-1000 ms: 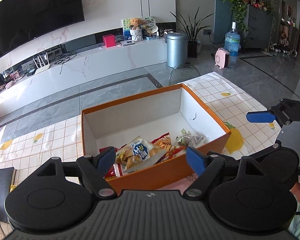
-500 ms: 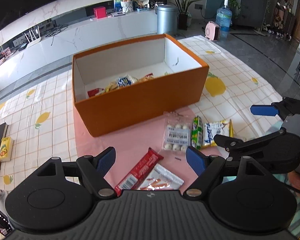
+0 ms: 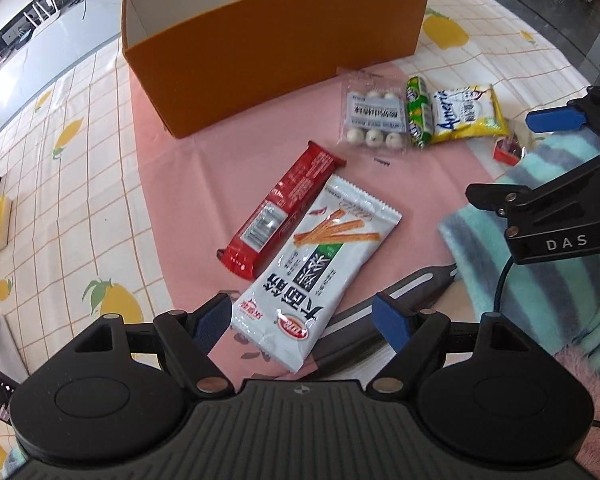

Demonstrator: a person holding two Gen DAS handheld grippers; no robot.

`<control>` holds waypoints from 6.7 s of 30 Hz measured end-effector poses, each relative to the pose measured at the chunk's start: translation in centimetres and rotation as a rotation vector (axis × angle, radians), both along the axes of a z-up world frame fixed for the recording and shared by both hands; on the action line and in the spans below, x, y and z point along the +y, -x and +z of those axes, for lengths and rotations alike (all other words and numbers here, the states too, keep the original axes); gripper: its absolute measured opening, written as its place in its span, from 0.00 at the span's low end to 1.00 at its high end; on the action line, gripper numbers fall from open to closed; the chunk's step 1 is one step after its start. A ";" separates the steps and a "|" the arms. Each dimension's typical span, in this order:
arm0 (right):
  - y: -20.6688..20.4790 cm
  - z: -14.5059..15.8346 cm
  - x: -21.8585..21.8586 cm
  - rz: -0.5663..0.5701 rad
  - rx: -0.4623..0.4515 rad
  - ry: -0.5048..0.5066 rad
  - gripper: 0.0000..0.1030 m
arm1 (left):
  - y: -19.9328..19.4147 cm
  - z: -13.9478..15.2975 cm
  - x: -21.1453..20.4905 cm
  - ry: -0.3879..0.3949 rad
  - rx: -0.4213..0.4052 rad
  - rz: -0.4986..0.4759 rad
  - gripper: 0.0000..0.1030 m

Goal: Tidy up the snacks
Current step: 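Withdraw both tools from the box toward the remaining snacks, then grasp the white breadstick packet with the left tool while the right tool grasps the clear treat packet, then lift both held packets off the mat toward the orange box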

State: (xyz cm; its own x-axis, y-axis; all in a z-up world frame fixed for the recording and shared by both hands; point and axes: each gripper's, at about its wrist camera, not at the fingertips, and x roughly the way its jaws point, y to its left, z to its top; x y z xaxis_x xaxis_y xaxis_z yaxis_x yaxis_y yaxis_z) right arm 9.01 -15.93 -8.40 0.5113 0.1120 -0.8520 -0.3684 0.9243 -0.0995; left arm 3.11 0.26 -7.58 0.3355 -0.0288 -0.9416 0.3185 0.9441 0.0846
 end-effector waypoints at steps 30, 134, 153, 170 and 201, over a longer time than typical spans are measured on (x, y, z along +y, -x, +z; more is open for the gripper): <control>-3.9 -2.6 0.7 -0.070 0.130 -0.059 0.18 | -4.8 -3.4 2.5 0.156 -0.019 0.225 0.64; -2.1 1.2 -4.6 -0.104 0.115 -0.274 0.46 | -3.1 -1.1 -0.5 0.205 -0.085 0.135 0.60; 0.1 3.3 -3.7 -0.188 -0.042 -0.448 0.46 | -2.4 5.3 3.2 0.424 -0.282 0.297 0.28; 0.1 0.6 -2.8 -0.196 0.032 -0.421 0.47 | -2.9 -1.4 0.3 0.213 -0.046 0.203 0.83; -0.4 -0.3 -2.1 -0.190 0.002 -0.372 0.50 | -2.4 -3.1 0.1 0.113 -0.108 0.234 0.56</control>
